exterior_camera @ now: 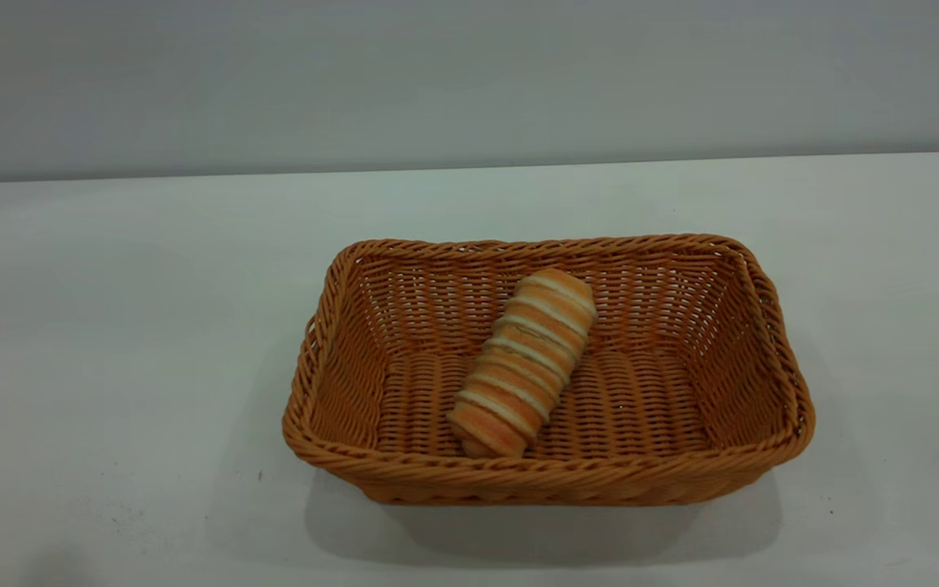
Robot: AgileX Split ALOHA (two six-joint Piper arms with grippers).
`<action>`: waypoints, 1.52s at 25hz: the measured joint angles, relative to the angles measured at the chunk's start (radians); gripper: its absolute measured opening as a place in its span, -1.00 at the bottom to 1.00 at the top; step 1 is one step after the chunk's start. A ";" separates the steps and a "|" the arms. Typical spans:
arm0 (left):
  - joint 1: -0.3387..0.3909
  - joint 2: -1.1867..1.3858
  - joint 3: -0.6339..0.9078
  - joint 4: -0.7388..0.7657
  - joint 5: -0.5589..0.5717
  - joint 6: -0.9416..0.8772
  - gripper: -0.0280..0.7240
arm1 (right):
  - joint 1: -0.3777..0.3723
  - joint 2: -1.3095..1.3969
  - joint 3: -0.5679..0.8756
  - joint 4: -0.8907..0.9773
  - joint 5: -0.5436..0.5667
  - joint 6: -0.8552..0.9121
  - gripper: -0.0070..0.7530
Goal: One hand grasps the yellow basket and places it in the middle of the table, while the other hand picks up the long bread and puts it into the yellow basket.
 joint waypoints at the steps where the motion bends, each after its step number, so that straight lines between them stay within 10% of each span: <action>1: 0.000 -0.041 0.026 0.012 0.000 -0.018 0.57 | 0.000 -0.017 0.023 -0.001 0.000 0.001 0.47; 38: 0.000 -0.866 0.598 0.427 -0.017 -0.481 0.57 | 0.000 -0.309 0.292 -0.209 0.008 0.155 0.47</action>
